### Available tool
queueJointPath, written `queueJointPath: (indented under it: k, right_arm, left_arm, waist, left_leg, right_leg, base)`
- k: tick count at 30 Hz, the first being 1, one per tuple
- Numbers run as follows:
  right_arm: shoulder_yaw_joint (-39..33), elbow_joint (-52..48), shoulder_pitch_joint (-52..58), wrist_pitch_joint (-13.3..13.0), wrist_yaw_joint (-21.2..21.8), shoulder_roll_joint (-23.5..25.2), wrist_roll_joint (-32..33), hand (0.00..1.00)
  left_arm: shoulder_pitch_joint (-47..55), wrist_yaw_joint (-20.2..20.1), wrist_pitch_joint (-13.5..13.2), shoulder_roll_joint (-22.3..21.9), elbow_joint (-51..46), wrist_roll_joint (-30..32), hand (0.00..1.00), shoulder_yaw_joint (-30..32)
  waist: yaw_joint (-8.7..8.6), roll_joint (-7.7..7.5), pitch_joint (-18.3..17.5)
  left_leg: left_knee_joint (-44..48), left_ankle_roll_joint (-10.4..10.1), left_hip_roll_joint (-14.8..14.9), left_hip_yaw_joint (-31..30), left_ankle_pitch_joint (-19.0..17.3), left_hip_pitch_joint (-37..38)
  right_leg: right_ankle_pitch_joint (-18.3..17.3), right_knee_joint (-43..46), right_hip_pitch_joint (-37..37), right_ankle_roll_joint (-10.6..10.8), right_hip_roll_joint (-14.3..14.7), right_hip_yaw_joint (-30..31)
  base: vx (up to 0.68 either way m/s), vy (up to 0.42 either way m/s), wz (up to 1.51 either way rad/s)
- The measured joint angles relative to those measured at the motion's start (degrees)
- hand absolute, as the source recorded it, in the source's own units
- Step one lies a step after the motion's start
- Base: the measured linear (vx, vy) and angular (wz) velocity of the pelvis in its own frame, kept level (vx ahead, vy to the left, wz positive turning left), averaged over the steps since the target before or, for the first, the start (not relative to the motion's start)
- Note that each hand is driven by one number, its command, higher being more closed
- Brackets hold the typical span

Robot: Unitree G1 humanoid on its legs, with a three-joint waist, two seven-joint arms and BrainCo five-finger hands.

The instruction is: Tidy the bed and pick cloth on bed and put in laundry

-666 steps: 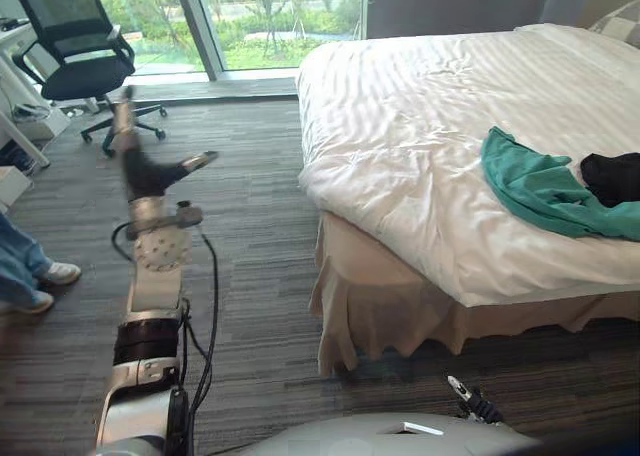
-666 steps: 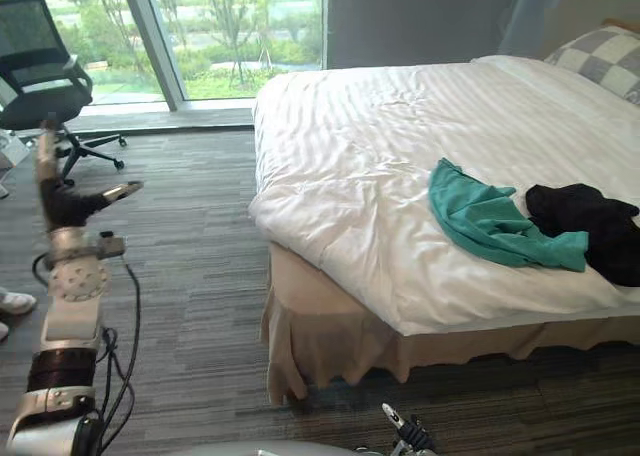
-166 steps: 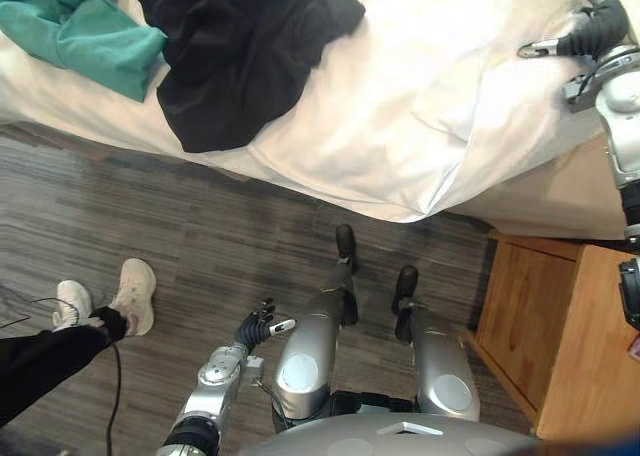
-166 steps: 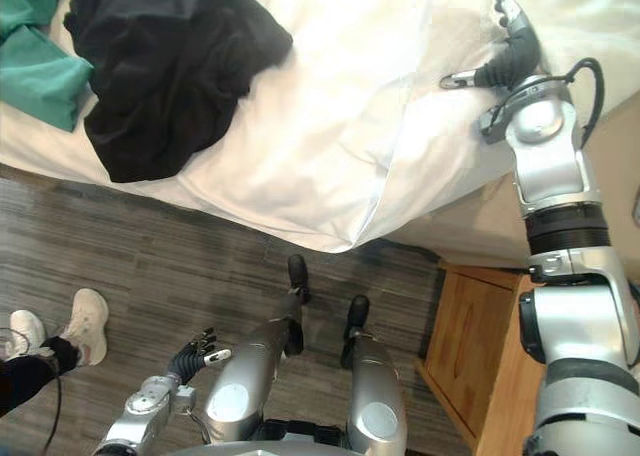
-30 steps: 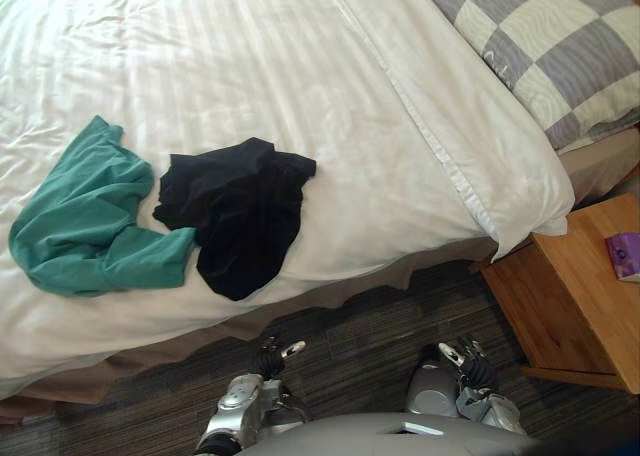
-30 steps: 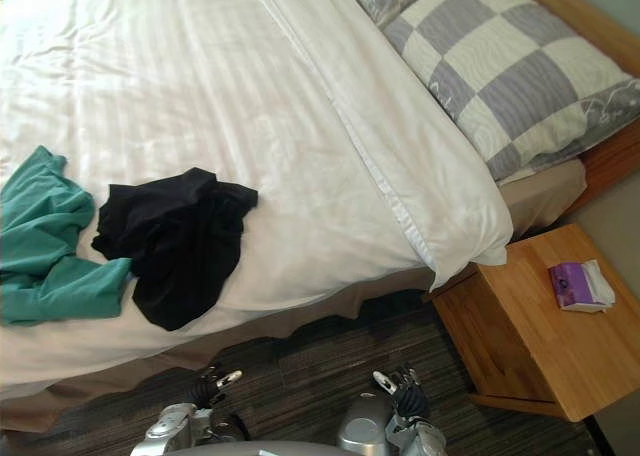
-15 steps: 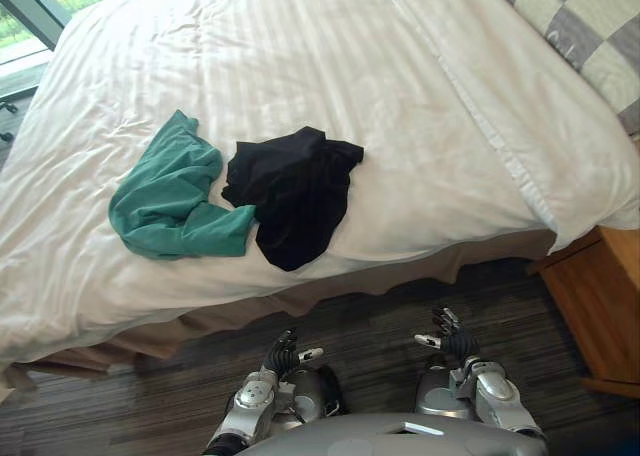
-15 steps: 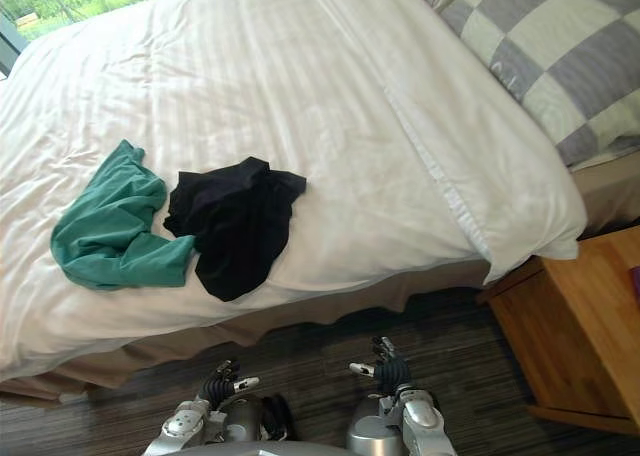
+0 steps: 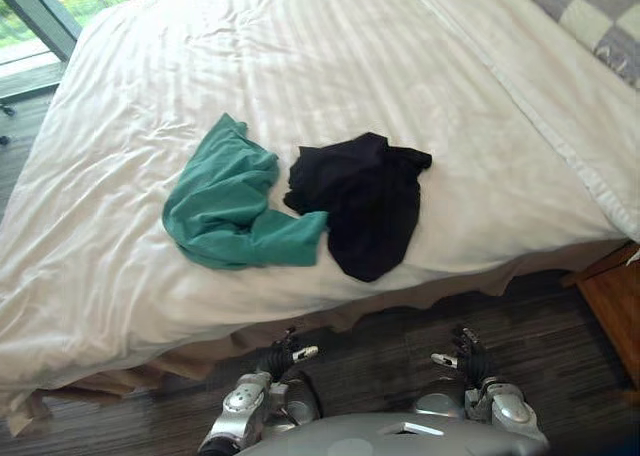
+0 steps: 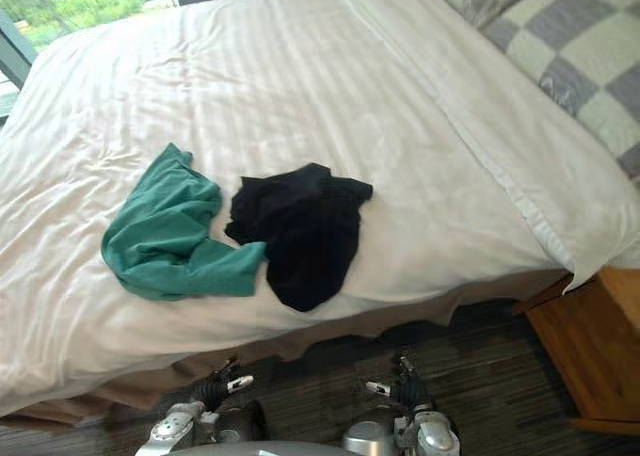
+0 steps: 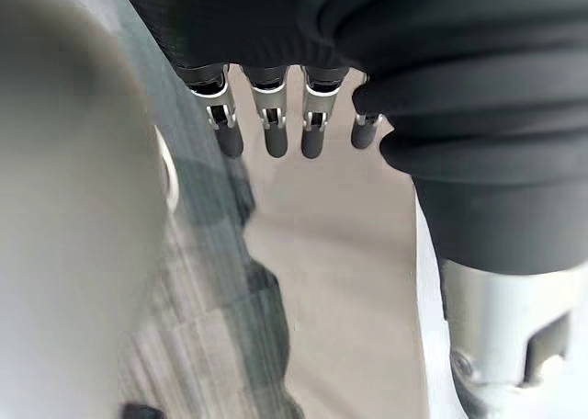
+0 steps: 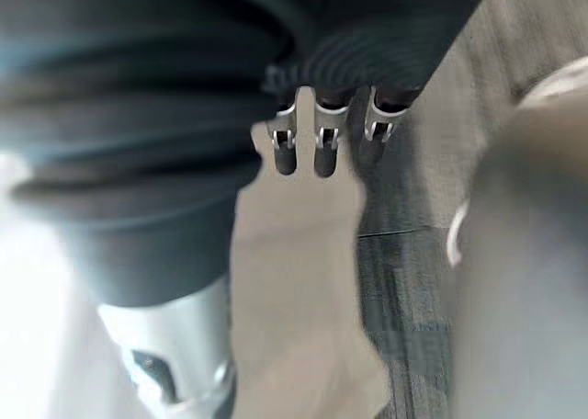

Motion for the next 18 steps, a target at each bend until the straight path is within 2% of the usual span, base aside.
queueJointPath:
  k: [1,3,4,7,10,14,18]
  right_arm:
    - [0.95,-0.99,-0.02,-0.43,0.12,0.31,-0.12,0.0]
    - [3.46,-4.32,0.13,-0.72,0.35,1.81,-2.13,0.0]
    - [4.76,-4.56,-0.01,-0.61,0.86,2.5,-2.56,0.0]
    - [6.86,-4.3,-0.71,-0.08,1.22,2.83,-2.73,0.0]
    - [9.89,-1.05,-2.62,0.57,0.51,2.89,-2.57,0.0]
    - [12.02,4.07,-5.3,2.17,-1.6,3.14,-2.63,0.0]
    - [12.06,4.62,-5.67,3.01,-2.57,3.17,-2.05,0.0]
  left_arm:
    - [-0.32,0.23,0.51,0.09,0.32,0.01,0.0,-0.49]
    - [-1.93,0.52,2.96,-0.01,0.43,-0.71,0.0,-1.15]
    - [-2.99,0.87,4.51,-0.37,0.98,-1.49,0.0,-1.13]
    - [-3.45,1.88,5.83,-2.09,2.04,-2.41,0.0,-0.65]
    - [-2.74,3.86,5.57,-2.29,2.11,-3.11,0.0,0.87]
    - [-1.41,5.19,4.96,-3.28,2.1,-7.63,0.0,5.71]
    - [0.88,6.81,6.05,-3.54,2.71,-12.8,0.0,9.17]
  waist:
    - [-0.26,0.14,-0.09]
    - [-1.13,0.09,-0.22]
    - [-1.23,-0.24,-0.55]
    - [-0.89,1.02,-0.77]
    - [-0.53,0.63,-0.89]
    - [0.52,0.42,-1.08]
    - [0.59,0.45,-1.06]
  left_leg:
    - [-1.49,0.2,0.06,0.15,0.77,0.68]
    - [-5.0,0.95,-0.85,0.01,2.87,0.82]
    - [-5.53,1.27,-2.22,-0.13,3.2,0.28]
    - [-6.43,1.84,-3.21,-0.98,4.36,1.21]
    - [-7.65,1.63,-3.25,-1.58,5.98,3.61]
    - [-10.7,1.27,-3.33,-2.56,8.64,3.86]
    - [-12.9,1.24,-3.79,-4.68,9.52,4.21]
  right_leg:
    - [-2.2,-0.23,0.06,1.07,3.1,0.9]
    - [-7.19,-5.12,0.47,1.07,11.75,6.2]
    - [-6.55,-9.79,2.28,1.24,13.92,9.05]
    - [-5.96,-10.59,3.58,0.67,13.57,11.08]
    - [-6.16,-10.81,6.8,0.33,13.72,10.56]
    - [-6.5,-11.43,7.47,-0.04,14.19,8.59]
    - [-7.07,-12.3,8.81,0.7,14.21,6.17]
  base:
    - [0.12,0.211,-0.17]
    - [0.09,0.136,0.12]
    - [0.05,0.124,0.15]
    - [0.07,0.082,0.2]
    - [0.05,-0.037,0.29]
    - [-0.05,-0.047,0.27]
    - [-0.09,-0.023,0.32]
